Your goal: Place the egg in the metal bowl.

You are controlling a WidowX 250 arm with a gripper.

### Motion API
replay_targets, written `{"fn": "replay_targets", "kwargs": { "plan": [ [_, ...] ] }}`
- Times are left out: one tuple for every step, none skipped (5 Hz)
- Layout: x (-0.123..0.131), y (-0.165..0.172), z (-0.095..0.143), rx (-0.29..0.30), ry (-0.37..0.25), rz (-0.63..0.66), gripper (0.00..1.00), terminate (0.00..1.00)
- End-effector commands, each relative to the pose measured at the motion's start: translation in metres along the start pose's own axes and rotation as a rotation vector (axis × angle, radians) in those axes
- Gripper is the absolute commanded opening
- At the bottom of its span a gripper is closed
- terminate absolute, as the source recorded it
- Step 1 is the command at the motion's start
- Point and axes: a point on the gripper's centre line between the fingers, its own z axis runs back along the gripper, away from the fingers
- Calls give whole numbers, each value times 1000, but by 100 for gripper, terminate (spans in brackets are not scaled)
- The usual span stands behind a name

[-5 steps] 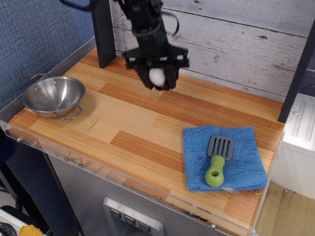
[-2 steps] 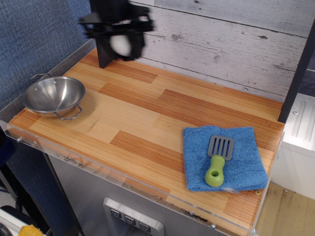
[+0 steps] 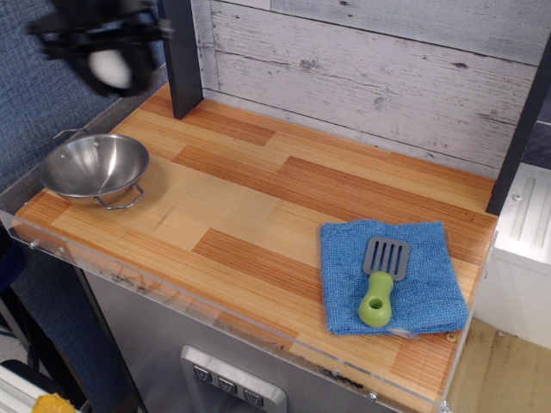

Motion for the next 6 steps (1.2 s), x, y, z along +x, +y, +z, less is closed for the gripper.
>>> {"fn": "replay_targets", "kwargs": {
  "plan": [
    [-29, 45, 14, 45, -21, 64, 0, 0],
    [-43, 57, -8, 37, -13, 80, 0, 0],
    [-43, 60, -26, 51, -10, 79, 0, 0],
    [-30, 57, -40, 47, -6, 84, 0, 0],
    [-19, 53, -51, 43, 1, 83, 0, 0],
    [-15, 51, -66, 48, 30, 73, 0, 0]
  ]
}}
